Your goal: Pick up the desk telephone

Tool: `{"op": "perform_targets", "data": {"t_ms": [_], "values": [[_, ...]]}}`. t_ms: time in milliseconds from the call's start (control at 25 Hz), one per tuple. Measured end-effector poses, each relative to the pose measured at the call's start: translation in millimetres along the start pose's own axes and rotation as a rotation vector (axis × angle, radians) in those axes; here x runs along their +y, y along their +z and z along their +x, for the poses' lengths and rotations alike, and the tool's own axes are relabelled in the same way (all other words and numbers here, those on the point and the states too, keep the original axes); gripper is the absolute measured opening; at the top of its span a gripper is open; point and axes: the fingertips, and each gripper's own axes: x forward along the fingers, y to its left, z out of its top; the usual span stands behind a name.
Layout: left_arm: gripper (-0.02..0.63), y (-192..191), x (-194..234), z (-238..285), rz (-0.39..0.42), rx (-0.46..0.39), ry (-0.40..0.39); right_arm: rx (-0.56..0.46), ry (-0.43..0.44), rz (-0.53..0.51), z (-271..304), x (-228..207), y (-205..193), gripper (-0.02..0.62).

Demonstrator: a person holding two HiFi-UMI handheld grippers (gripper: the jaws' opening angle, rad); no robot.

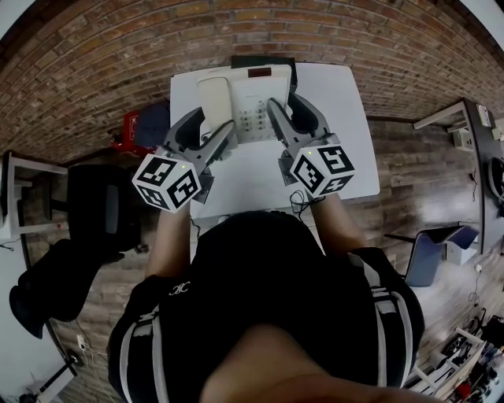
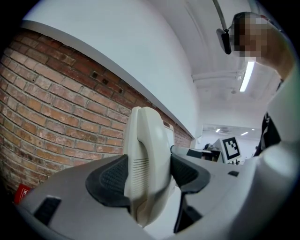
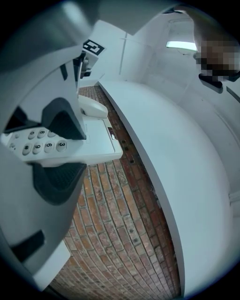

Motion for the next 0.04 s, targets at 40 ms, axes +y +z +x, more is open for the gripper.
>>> {"op": "perform_targets", "data": {"t_ms": [40], "values": [[0.284, -0.4, 1.2, -0.5, -0.003, 0.001, -0.001, 0.001, 0.000, -0.002, 0.9, 0.7, -0.3, 0.143]]}}
